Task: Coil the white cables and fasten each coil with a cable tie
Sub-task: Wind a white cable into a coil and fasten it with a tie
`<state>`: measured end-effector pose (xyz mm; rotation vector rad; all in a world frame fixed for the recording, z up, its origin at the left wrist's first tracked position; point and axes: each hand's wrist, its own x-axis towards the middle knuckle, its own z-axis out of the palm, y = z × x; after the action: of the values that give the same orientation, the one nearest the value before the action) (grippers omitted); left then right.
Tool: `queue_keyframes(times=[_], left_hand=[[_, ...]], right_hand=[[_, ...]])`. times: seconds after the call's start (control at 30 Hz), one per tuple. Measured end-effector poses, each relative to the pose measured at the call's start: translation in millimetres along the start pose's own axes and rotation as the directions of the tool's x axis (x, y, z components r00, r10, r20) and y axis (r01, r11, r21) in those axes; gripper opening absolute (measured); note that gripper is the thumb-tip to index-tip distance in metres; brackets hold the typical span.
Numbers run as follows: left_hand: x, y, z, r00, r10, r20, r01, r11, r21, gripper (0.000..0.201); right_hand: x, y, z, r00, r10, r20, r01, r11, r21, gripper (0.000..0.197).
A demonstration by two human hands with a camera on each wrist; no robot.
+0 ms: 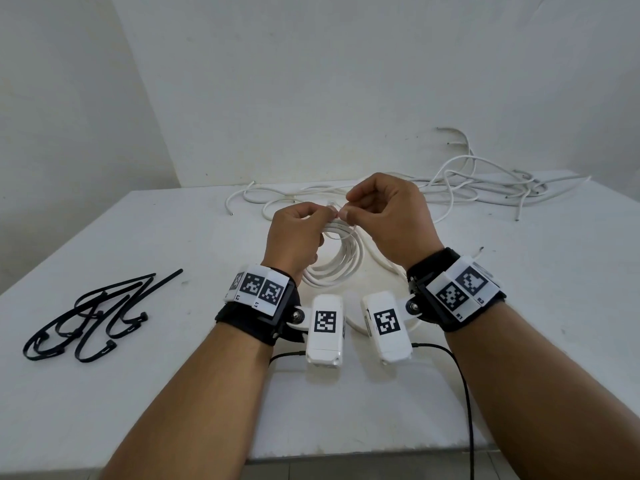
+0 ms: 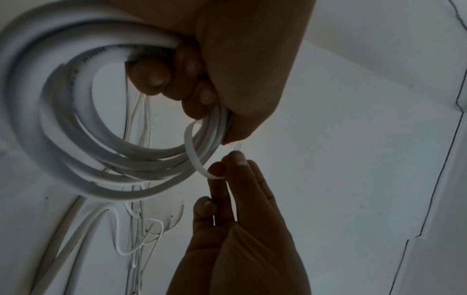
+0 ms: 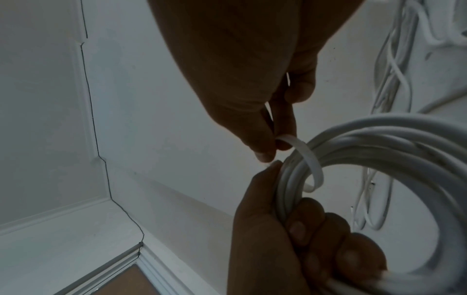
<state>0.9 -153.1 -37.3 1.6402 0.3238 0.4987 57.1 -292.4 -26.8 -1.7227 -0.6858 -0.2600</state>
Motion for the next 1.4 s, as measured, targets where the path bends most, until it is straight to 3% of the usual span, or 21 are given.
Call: queue_keyframes(times=[0.17,0.47,0.77,0.93,1.17,1.3,1.4], left_hand=[[-1,0,0,1.0,0.023,-0.017,-0.022,0.998,0.052,0.016],[4,-3,0,0.98,0.197,-0.042,-0.182,0.956,0.231,0.016],[6,-6,-1,0.968,0.25,-0.024,-0.228,0.915,0.334,0.017],[4,-6,-1,0.955,0.298,-0.002,-0.264,0.849,0.458,0.019],[-1,0,-1,0.919,0.378,0.114,-0.365,0.706,0.607,0.025],[-2,3,-3,0.921,0.381,0.08,-0.371,0.798,0.474,0.018],[1,2,-7,0.923,0.384,0.026,-0.362,0.842,0.4,0.013]], right_hand=[[0,-2,-2,1.0,0.012,0.019,-0.011,0.999,-0.039,0.017],[0,-3,-5,0.999,0.042,0.008,-0.042,0.997,-0.07,0.015],[-1,-4,-7,0.997,0.071,0.023,-0.068,0.992,-0.104,0.015],[-1,-3,-6,0.994,0.101,0.035,-0.097,0.989,-0.108,0.016],[-2,-6,-11,0.983,0.175,0.054,-0.178,0.982,0.056,0.02],[-3,-9,-11,0.969,0.228,0.093,-0.241,0.955,0.174,0.021],[-3,-11,-9,0.955,0.24,0.175,-0.263,0.957,0.124,0.023]])
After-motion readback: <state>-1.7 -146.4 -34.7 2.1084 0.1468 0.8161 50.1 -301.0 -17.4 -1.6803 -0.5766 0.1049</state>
